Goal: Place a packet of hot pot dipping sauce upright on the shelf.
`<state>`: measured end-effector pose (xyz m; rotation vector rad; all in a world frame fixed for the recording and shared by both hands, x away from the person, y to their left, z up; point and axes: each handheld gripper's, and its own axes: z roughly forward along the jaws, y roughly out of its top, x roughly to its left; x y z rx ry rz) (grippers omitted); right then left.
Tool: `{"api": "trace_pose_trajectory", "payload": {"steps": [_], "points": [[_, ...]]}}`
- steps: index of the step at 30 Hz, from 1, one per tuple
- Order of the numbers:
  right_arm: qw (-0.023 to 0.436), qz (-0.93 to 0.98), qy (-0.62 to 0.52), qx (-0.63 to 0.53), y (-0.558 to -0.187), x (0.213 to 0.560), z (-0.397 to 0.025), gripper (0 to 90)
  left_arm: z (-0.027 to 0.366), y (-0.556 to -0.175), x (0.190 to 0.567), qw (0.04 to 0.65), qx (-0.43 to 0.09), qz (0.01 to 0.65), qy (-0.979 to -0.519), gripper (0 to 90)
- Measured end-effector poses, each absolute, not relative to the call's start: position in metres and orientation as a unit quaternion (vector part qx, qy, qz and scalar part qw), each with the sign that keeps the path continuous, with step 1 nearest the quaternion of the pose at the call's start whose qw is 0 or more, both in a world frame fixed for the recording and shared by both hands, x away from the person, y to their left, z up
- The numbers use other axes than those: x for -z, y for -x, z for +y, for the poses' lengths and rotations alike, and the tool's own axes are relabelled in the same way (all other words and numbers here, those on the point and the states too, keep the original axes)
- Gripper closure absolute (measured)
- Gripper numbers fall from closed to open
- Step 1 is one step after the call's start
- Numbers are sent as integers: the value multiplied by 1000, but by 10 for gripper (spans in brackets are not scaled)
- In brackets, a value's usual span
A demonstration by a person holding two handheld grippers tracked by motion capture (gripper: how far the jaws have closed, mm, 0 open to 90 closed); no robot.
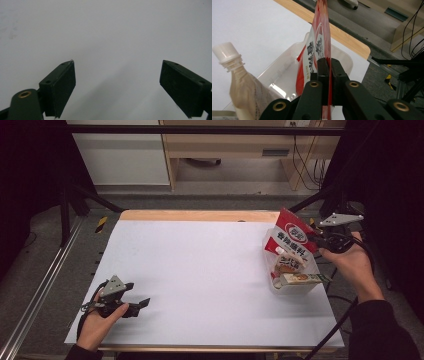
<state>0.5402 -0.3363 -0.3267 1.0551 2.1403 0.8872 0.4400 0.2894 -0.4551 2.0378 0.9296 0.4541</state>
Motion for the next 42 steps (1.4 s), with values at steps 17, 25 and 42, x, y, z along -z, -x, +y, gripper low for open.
{"api": "trace_pose_trajectory", "payload": {"steps": [17,25,42], "points": [[338,775,-419,-330,-536,316,-328,310,289,-440,455,413,-181,368,-813,131],[365,750,-427,-347,-532,300,-326,156,289,-439,455,413,-181,368,-813,131],[367,759,-375,-386,-486,262,-255,72,289,-439,455,410,-183,367,-815,131]]}}
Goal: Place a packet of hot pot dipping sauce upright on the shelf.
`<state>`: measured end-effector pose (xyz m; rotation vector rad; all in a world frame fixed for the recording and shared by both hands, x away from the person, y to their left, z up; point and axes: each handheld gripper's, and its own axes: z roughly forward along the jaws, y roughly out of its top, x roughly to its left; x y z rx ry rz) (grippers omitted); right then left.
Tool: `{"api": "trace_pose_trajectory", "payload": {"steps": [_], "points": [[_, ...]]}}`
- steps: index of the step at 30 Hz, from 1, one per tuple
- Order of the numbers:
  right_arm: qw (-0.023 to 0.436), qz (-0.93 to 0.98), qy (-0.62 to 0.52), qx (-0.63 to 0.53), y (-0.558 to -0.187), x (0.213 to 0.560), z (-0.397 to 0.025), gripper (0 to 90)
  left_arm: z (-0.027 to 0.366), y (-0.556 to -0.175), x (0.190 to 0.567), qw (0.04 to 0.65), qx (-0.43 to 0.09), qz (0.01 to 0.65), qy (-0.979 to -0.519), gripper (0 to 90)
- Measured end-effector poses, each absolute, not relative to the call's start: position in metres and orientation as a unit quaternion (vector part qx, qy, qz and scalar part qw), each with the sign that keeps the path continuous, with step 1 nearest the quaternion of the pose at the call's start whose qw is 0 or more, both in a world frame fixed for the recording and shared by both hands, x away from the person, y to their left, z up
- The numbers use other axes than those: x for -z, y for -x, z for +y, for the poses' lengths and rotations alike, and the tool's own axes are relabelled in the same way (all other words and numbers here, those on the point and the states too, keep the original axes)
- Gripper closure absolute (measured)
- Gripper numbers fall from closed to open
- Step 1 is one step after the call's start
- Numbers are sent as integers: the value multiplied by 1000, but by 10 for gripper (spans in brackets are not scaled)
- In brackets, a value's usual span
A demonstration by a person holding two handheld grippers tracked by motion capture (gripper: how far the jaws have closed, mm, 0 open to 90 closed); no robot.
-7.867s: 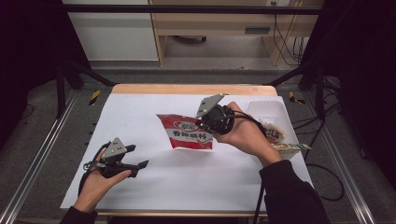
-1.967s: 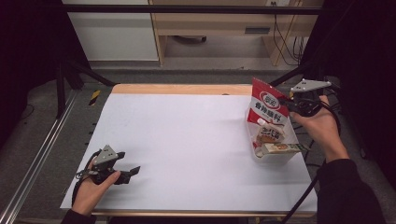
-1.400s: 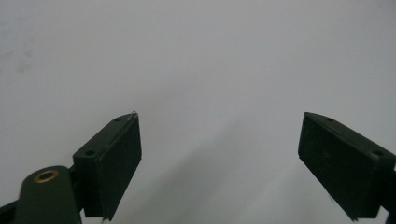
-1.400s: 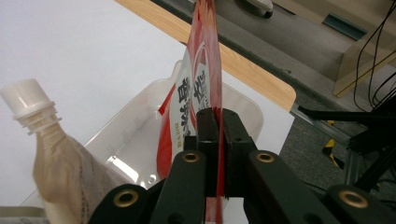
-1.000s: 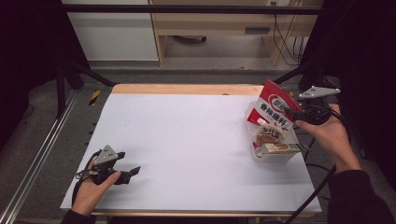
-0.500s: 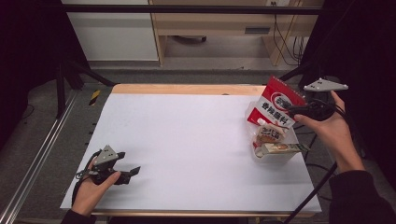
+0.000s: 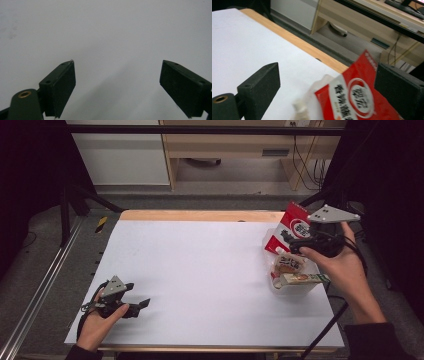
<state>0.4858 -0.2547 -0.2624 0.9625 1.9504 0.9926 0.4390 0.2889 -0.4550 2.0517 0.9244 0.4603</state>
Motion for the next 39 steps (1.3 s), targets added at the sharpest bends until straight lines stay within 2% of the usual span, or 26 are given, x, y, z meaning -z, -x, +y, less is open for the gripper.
{"api": "trace_pose_trajectory", "payload": {"steps": [6,16,27,39], "points": [[336,771,-376,-389,-476,267,-225,69,290,-438,454,409,-189,369,-813,131],[320,780,-368,-392,-463,275,-197,65,290,-438,454,409,-191,373,-811,93],[308,788,-350,-402,-447,288,-176,63,291,-439,453,410,-194,376,-808,65],[294,781,-352,-423,-423,317,-168,85,291,-438,453,414,-197,374,-806,47]]}}
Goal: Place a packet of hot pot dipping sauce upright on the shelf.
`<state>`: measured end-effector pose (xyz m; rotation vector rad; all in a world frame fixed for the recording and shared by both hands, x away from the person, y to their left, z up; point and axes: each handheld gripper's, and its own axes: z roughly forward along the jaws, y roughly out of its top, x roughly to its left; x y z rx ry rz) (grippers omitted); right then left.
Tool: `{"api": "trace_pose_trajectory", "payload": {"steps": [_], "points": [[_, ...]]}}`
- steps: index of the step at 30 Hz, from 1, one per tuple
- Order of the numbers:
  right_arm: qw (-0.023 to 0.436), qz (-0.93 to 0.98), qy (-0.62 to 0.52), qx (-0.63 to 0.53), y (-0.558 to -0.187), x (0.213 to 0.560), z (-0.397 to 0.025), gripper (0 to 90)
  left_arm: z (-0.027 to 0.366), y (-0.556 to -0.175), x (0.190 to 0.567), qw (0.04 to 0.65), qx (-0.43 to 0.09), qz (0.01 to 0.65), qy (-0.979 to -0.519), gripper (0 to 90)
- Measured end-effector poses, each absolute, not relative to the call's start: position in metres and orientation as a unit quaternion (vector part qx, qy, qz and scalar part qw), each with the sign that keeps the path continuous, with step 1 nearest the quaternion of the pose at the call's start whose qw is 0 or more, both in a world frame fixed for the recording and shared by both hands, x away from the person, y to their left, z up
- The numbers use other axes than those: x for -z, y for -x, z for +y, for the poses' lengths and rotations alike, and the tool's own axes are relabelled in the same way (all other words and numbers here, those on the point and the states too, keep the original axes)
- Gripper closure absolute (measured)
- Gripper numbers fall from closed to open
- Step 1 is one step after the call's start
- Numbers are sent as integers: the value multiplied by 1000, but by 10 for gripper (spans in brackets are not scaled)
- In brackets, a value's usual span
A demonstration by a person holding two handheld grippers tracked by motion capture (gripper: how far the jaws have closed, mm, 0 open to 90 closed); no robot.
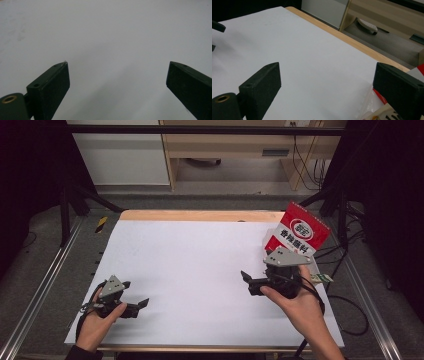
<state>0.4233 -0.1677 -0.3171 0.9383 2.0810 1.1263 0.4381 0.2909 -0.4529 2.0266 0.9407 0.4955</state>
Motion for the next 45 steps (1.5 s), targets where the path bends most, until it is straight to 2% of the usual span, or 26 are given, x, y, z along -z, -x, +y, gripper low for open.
{"api": "trace_pose_trajectory", "payload": {"steps": [17,25,35,41,43,45], "points": [[255,791,-377,-409,-412,381,-157,85,291,-438,453,412,-198,372,-808,48],[249,796,-383,-396,-419,409,-149,102,292,-438,454,408,-203,374,-808,53],[205,803,-403,-389,-439,450,-128,77,292,-439,455,402,-203,376,-810,57],[210,809,-410,-366,-446,471,-124,92,292,-439,454,407,-206,375,-807,59],[196,801,-422,-377,-443,473,-125,92,291,-439,454,407,-207,373,-808,59],[204,804,-414,-375,-438,473,-124,91,291,-439,453,404,-208,371,-810,59]]}}
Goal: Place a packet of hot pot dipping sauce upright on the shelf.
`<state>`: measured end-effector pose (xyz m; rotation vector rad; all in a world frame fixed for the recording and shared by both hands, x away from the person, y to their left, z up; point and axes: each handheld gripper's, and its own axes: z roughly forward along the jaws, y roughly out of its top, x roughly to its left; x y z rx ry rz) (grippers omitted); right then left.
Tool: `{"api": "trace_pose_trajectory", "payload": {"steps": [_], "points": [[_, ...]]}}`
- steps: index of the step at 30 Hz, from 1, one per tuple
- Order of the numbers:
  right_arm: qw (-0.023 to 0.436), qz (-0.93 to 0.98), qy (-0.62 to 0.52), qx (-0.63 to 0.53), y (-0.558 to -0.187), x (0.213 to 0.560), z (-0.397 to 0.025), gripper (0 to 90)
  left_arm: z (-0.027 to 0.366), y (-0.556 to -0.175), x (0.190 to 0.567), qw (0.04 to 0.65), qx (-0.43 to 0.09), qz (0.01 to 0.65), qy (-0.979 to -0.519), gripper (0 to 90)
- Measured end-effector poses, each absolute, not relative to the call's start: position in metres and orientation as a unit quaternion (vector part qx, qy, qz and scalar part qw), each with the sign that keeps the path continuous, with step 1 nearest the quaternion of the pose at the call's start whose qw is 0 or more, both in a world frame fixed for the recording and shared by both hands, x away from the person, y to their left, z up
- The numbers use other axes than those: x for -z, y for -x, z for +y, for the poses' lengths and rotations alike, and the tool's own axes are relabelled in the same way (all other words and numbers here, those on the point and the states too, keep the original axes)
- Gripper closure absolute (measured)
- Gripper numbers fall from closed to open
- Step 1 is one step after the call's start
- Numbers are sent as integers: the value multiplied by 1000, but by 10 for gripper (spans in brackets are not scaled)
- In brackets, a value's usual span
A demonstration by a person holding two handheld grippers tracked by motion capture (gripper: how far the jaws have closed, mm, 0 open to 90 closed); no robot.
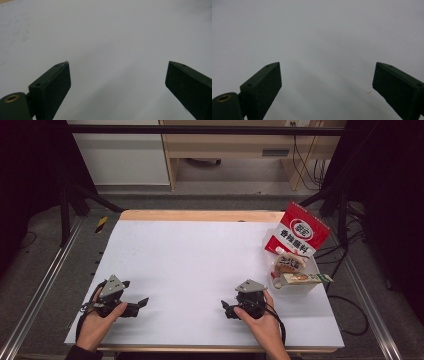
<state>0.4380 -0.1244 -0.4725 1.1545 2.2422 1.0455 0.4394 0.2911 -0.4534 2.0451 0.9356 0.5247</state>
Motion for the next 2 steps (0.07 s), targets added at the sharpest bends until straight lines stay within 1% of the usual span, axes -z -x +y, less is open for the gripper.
{"api": "trace_pose_trajectory", "payload": {"steps": [2], "points": [[214,810,-404,-366,-435,473,-123,86,291,-440,453,404,-207,370,-811,59]]}}
